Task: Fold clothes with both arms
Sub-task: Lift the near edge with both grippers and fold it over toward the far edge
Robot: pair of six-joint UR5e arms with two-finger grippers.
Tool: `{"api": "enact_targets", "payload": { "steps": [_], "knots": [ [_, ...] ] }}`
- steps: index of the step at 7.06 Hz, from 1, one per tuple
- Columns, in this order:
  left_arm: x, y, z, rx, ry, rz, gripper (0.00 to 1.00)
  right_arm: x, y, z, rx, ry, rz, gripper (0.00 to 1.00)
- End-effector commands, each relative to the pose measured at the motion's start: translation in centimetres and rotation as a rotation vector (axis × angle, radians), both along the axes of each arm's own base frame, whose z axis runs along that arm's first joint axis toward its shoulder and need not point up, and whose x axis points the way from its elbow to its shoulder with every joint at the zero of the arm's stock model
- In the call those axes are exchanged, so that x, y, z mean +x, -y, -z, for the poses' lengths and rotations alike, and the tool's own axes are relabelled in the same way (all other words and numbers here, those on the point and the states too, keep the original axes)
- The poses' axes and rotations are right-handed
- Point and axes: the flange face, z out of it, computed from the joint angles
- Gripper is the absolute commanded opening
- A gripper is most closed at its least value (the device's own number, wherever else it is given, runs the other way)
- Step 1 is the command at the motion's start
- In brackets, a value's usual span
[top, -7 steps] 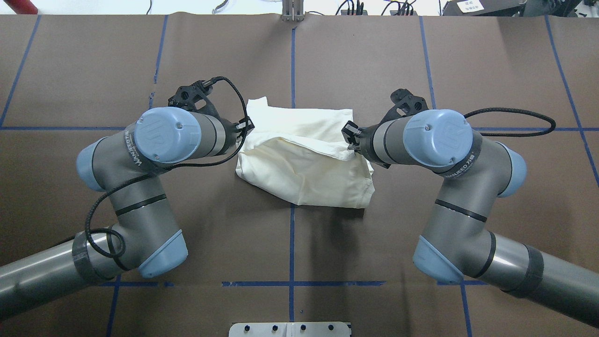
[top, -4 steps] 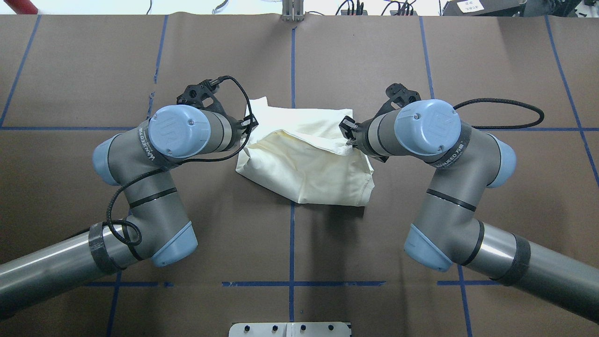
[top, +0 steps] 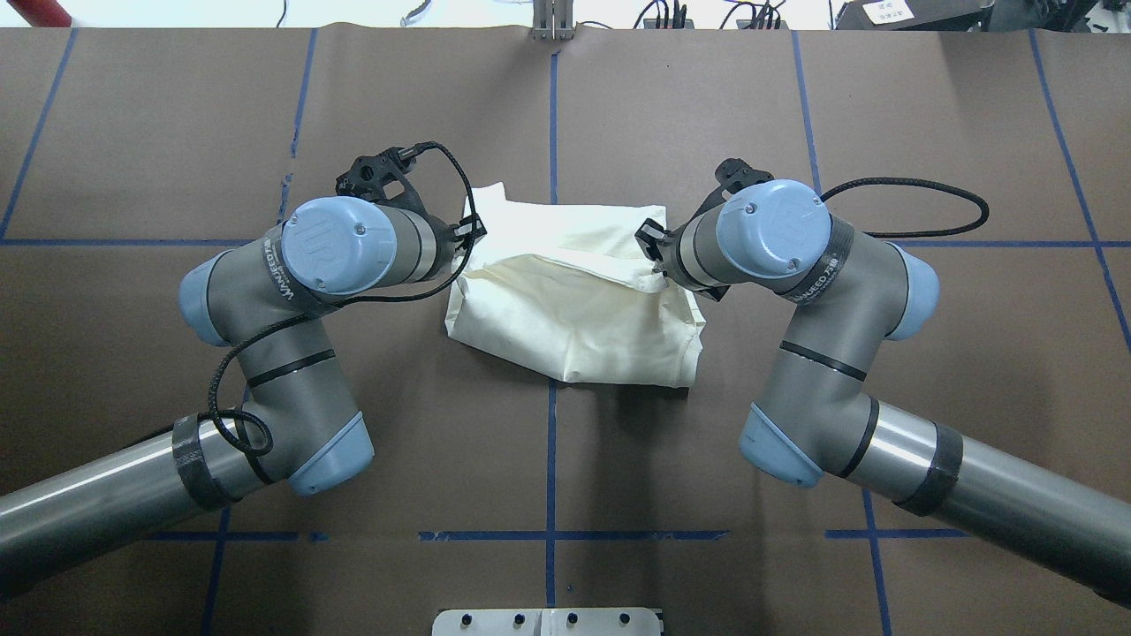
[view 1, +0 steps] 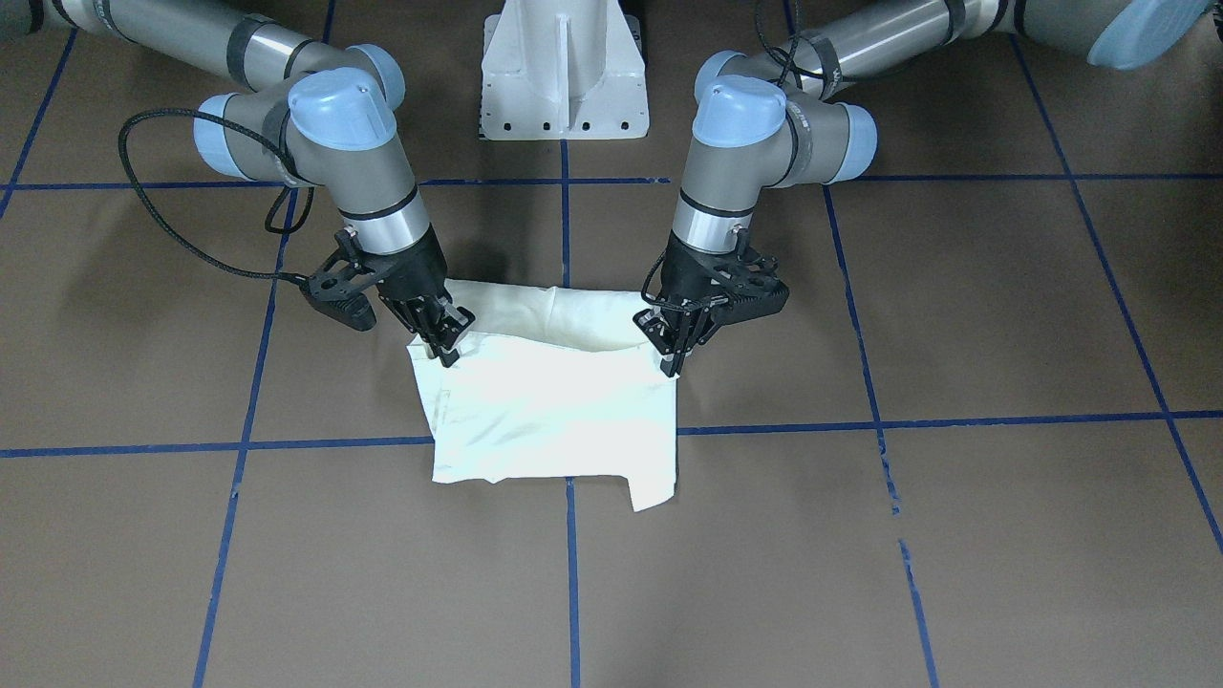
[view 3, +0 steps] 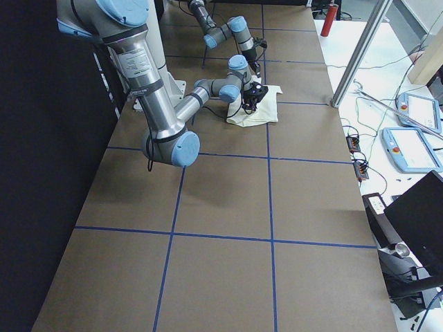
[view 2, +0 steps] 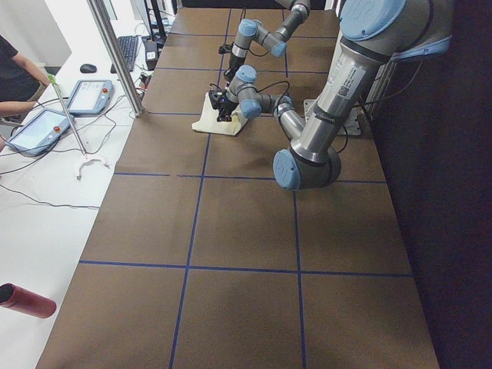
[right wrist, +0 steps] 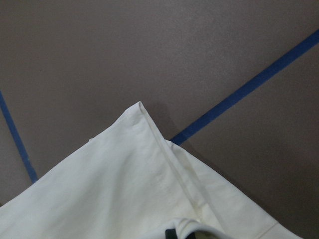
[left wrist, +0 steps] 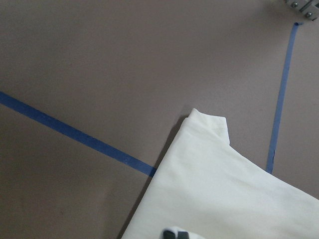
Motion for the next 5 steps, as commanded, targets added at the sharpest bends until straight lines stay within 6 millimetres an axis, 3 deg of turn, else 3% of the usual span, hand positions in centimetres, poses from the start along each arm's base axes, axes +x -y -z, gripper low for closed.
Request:
{"api": "enact_targets", "payload": {
  "steps": [1, 5],
  "knots": [
    [1.72, 1.34, -2.54, 0.014, -0.016, 0.001, 0.0, -1.13, 0.63, -1.8, -0.016, -0.037, 0.011, 0.0],
    [1.63, 1.68, -2.7, 0.014, -0.018, 0.006, 0.04, -1.34, 1.03, -1.35, -0.015, -0.035, 0.008, 0.0]
  ]
}}
